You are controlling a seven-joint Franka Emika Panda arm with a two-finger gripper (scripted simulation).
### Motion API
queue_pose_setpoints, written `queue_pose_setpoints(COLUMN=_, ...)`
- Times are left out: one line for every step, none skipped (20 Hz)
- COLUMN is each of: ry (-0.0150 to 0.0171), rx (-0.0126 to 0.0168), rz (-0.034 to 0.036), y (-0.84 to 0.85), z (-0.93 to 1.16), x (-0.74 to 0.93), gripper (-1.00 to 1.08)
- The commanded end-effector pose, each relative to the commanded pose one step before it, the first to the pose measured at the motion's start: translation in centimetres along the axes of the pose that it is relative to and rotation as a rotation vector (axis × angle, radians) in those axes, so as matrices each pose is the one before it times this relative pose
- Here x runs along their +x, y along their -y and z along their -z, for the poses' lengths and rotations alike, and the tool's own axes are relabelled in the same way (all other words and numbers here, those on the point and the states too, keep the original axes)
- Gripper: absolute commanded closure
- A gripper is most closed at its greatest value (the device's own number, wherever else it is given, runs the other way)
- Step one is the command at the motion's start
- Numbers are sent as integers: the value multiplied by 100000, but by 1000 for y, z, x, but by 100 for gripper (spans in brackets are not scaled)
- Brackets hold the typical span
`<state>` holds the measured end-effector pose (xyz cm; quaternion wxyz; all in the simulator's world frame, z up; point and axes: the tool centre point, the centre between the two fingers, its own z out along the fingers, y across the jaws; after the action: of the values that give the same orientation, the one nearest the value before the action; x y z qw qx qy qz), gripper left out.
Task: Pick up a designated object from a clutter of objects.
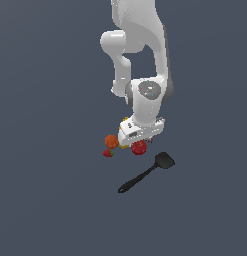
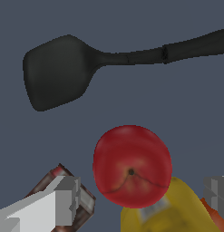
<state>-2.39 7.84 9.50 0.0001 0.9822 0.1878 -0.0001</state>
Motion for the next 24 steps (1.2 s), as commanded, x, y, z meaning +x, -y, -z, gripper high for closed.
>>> queue_pose_setpoints(ry=43, rx=21, rz=45, y=25, z=-516, x=-39, gripper=-92)
queue_pose_setpoints(ry=0, rx=0, rz=0, y=-1, z=-334, x=-15, gripper=-92)
queue_pose_setpoints(ry=0, rx=0, rz=0, y=-1, z=-391, x=-18, gripper=-92)
queue_pose_setpoints(ry=-17, rx=9, rz=45, y=21, z=-440, x=-16, gripper=-92)
queue_pose_setpoints(ry=0, rx=0, rz=0, y=-1, z=-501, x=-20, gripper=-92)
queue_pose_setpoints(ry=-17, rx=8, rz=45, y=20, z=-521, x=-14, gripper=-92)
queue_pose_setpoints(ry=0, rx=0, rz=0, y=-4, z=-478, x=-12, gripper=-92)
queue_pose_setpoints(ry=-18, rx=3, rz=45, y=18, z=-410, x=-1, gripper=-92)
queue_pose_setpoints(ry=0, rx=0, rz=0, y=-6, z=-358, x=1, gripper=-92)
queue_pose_setpoints(ry=0, rx=0, rz=0, y=-7, z=-298, x=6, gripper=-92)
queue_pose_setpoints(ry=0, rx=0, rz=0, y=-7, z=-240, x=10, gripper=-92)
queue_pose_setpoints(ry=-18, rx=-18, rz=42, y=16, z=-172, x=15, gripper=-92)
queue_pose_setpoints(ry=0, rx=0, rz=0, y=-5, z=-130, x=10, gripper=-92)
queue_pose_setpoints(ry=0, rx=0, rz=0, y=-3, z=-77, x=7, gripper=-92)
queue_pose_setpoints(ry=0, rx=0, rz=0, y=-1, z=-25, x=2, gripper=-92)
queue_pose_setpoints(ry=0, rx=0, rz=0, y=0, z=0, x=0, gripper=108)
queue_pose_setpoints(ry=0, rx=0, rz=0, y=0, z=0, x=0, gripper=108)
queue_pose_setpoints(ry=0, rx=0, rz=0, y=0, z=0, x=0, gripper=108)
queue_pose_setpoints(ry=0, rx=0, rz=0, y=0, z=0, x=0, gripper=108)
queue_pose_setpoints(ry=0, rx=0, rz=0, y=0, z=0, x=0, gripper=108)
queue_pose_setpoints(ry=0, rx=0, rz=0, y=0, z=0, x=0, gripper=108)
queue_pose_setpoints(ry=0, rx=0, rz=0, y=0, z=0, x=0, gripper=108)
queue_pose_setpoints(ry=0, rx=0, rz=0, y=0, z=0, x=0, gripper=108)
queue_pose_setpoints(ry=0, rx=0, rz=0, y=0, z=0, x=0, gripper=108)
